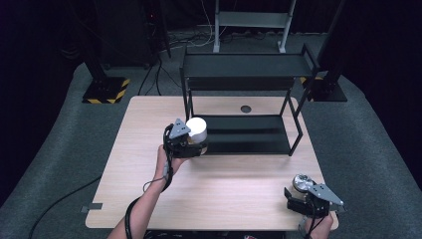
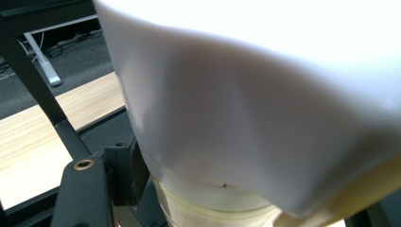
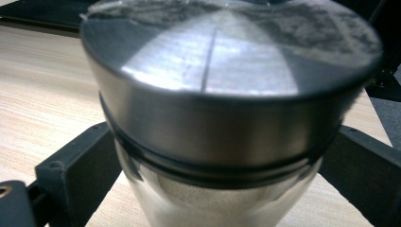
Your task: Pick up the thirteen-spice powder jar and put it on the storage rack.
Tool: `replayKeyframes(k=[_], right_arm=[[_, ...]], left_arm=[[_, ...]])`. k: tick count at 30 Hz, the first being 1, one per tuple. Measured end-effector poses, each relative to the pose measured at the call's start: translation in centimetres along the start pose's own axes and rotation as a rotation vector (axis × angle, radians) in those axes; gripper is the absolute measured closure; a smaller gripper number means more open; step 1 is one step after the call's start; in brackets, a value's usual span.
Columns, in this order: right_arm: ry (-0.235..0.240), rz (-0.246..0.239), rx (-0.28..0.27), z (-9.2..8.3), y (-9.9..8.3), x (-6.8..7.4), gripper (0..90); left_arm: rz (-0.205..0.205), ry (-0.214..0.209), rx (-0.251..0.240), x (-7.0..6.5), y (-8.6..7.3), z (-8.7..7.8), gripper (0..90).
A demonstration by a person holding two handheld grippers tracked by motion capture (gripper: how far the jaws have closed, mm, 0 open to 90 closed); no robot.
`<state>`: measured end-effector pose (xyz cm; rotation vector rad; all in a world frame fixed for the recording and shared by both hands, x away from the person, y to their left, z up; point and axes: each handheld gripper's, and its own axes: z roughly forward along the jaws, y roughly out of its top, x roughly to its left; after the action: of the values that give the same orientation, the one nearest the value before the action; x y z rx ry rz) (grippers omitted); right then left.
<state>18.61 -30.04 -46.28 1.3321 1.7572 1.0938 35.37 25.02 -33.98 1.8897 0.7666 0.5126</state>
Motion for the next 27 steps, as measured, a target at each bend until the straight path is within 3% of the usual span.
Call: replayKeyframes(k=[27], right_arm=[[0.006,0.001,-0.002,0.0,0.0,-0.1,1.2]], left_arm=[[0.013,0.009,0.003,1.5,3.2,1.3,30.2]])
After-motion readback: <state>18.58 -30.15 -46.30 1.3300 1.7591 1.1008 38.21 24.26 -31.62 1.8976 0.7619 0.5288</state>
